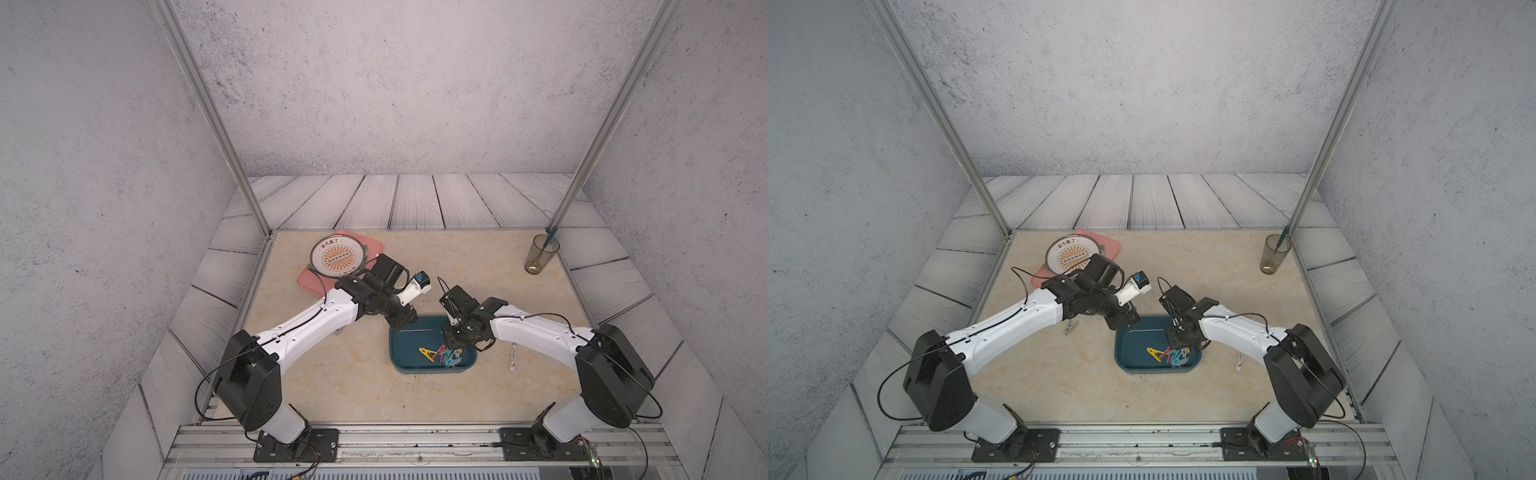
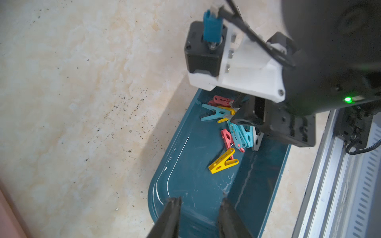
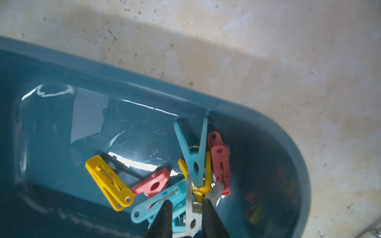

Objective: Take the clothespins out of the storage box
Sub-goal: Pick up the clothespin from the storage box.

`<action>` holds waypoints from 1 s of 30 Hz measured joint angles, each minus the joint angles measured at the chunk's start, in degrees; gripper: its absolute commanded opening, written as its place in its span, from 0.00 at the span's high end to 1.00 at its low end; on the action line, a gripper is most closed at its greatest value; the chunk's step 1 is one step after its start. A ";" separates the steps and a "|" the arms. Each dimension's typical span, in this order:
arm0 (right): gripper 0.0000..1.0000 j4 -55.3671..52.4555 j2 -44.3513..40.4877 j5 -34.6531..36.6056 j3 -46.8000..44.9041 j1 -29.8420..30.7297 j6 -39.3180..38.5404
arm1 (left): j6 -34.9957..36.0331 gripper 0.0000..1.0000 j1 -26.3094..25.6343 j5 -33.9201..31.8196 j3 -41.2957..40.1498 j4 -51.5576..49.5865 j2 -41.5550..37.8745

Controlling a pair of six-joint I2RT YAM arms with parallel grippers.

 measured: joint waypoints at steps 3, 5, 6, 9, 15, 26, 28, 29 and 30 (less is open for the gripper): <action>0.76 0.55 1.09 0.35 0.26 0.00 0.13 | -0.11 0.63 0.00 0.11 0.00 0.02 -0.44; 0.76 0.94 2.01 0.52 0.55 0.00 0.13 | -0.24 0.62 0.20 0.13 0.00 0.02 -0.48; 0.77 1.11 2.47 0.61 0.68 0.00 0.13 | -0.28 0.62 0.33 0.17 0.00 0.02 -0.48; 0.77 1.49 3.76 1.07 0.74 0.04 0.13 | -0.46 0.62 0.96 0.31 0.00 0.02 -0.50; 0.84 1.66 5.20 1.70 0.74 0.07 0.04 | -0.68 0.62 1.97 0.28 -0.04 0.02 -1.36; 1.00 0.79 3.17 0.94 1.84 0.09 -0.79 | -0.70 0.62 4.39 0.35 -0.35 -0.09 -2.54; 1.00 0.35 1.53 -0.72 3.52 0.15 -1.07 | -0.68 0.62 5.31 0.37 -0.70 -0.15 -3.61; 1.00 0.24 0.98 -1.40 4.37 0.24 -1.16 | -0.66 0.62 5.79 0.39 -0.98 -0.26 -4.33; 1.00 0.26 0.39 -2.49 5.64 0.42 -1.25 | -0.63 0.62 6.32 0.44 -1.33 -0.46 -5.18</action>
